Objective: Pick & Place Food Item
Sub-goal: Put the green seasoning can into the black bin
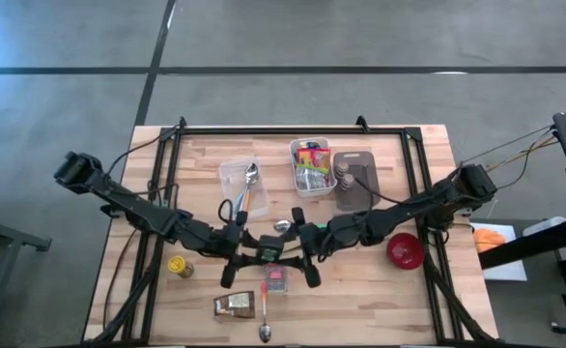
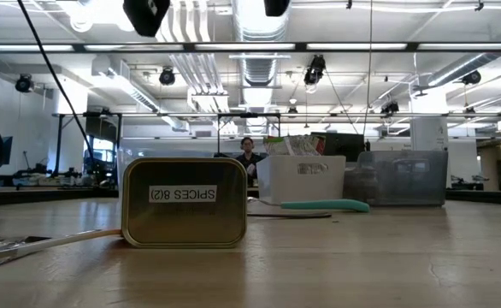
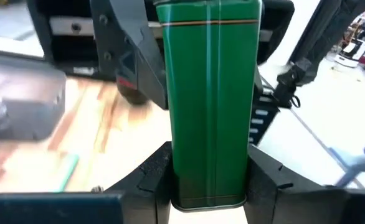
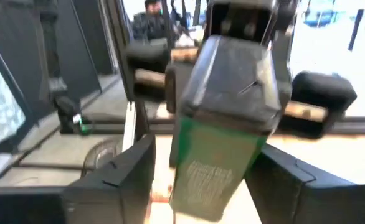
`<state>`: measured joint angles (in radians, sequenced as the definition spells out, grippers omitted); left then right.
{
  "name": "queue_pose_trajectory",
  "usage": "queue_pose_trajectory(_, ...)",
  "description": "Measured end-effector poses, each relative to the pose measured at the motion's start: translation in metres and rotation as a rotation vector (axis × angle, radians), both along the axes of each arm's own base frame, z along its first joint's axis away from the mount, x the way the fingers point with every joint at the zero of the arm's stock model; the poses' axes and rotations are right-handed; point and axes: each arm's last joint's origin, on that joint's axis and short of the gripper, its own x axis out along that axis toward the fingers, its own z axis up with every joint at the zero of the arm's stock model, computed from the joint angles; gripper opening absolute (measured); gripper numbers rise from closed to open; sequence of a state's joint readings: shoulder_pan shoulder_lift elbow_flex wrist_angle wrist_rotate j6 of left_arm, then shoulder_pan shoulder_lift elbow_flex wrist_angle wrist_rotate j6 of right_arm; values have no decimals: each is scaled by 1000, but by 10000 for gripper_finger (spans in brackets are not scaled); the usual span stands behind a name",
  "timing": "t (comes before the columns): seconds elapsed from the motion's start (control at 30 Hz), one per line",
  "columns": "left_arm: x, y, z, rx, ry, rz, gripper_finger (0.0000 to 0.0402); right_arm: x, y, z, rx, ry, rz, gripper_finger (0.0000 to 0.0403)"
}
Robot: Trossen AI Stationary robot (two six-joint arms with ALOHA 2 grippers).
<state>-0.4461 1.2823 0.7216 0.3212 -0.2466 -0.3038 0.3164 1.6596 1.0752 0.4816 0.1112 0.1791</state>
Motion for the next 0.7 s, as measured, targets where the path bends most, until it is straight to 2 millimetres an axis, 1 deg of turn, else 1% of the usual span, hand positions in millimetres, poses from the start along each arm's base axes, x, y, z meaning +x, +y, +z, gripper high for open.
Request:
queue_pose_trajectory(0.13, -4, 1, -7, -67, 106, -36, 132, -5, -2, 1, -3, 114, -11, 249)
queue_pose_trajectory(0.3, -6, 4, -15, -115, 215, -37, 132, -1, -2, 16, 10, 268, -37, 254)
queue_pose_trajectory(0.4, -6, 4, -16, -118, 231, -44, 132, 0, -6, 28, 48, 371, -74, 254)
queue_pose_trajectory(0.47, -7, 3, -16, -120, 233, -61, 132, 1, -10, 36, 82, 399, -93, 255)
queue_pose_trajectory(0.63, -7, 3, -16, -96, 237, -79, 132, 2, -19, 53, 111, 458, -60, 255)
queue_pose_trajectory(0.7, -7, 3, -16, -91, 235, -85, 132, 6, -24, 54, 122, 470, -68, 255)
